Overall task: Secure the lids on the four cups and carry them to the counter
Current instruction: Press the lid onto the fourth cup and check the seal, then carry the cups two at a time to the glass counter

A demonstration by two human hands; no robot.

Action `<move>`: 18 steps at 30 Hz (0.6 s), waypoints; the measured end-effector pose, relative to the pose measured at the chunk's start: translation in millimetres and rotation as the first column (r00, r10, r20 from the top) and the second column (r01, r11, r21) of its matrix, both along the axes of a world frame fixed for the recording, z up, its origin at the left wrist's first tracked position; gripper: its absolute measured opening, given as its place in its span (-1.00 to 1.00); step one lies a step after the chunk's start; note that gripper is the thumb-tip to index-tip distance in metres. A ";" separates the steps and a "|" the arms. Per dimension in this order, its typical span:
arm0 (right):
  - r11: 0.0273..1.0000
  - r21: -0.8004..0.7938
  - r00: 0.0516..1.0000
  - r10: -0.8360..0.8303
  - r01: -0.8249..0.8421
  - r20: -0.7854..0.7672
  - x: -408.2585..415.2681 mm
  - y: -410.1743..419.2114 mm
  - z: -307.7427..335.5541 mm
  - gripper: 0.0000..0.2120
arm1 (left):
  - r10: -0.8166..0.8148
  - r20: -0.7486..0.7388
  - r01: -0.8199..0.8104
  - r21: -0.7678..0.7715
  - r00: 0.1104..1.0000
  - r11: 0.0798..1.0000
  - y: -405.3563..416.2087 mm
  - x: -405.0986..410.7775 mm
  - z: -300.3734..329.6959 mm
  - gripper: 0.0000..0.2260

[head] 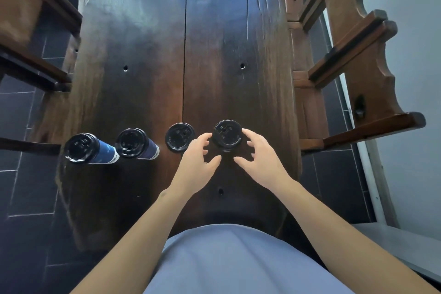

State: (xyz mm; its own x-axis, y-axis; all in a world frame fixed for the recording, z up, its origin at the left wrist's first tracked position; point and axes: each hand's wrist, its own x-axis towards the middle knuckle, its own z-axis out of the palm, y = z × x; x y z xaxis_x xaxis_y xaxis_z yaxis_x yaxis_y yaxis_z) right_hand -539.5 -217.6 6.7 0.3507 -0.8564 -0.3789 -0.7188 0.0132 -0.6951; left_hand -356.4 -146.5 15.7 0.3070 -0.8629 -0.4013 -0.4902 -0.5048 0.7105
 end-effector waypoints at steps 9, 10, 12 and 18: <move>0.990 -0.079 0.985 0.125 -0.116 0.115 19.8 49.2 -3.8 -0.44 | -0.015 0.363 0.042 -0.066 0.932 0.997 75.3 32.6 27.1 -0.57; 0.988 -0.072 0.981 0.144 -0.135 0.130 24.0 56.3 -3.8 -0.45 | 0.007 0.375 0.021 -0.070 0.927 0.997 84.8 37.6 31.0 -0.57; 0.983 -0.062 0.972 0.178 -0.171 0.152 35.0 69.5 -2.4 -0.46 | 0.058 0.379 -0.025 -0.090 0.924 0.996 103.0 48.8 37.2 -0.57; 0.986 -0.058 0.967 0.166 -0.158 0.194 87.2 105.0 1.1 -0.47 | 0.174 0.334 -0.132 -0.145 0.926 0.981 147.9 120.4 37.5 -0.56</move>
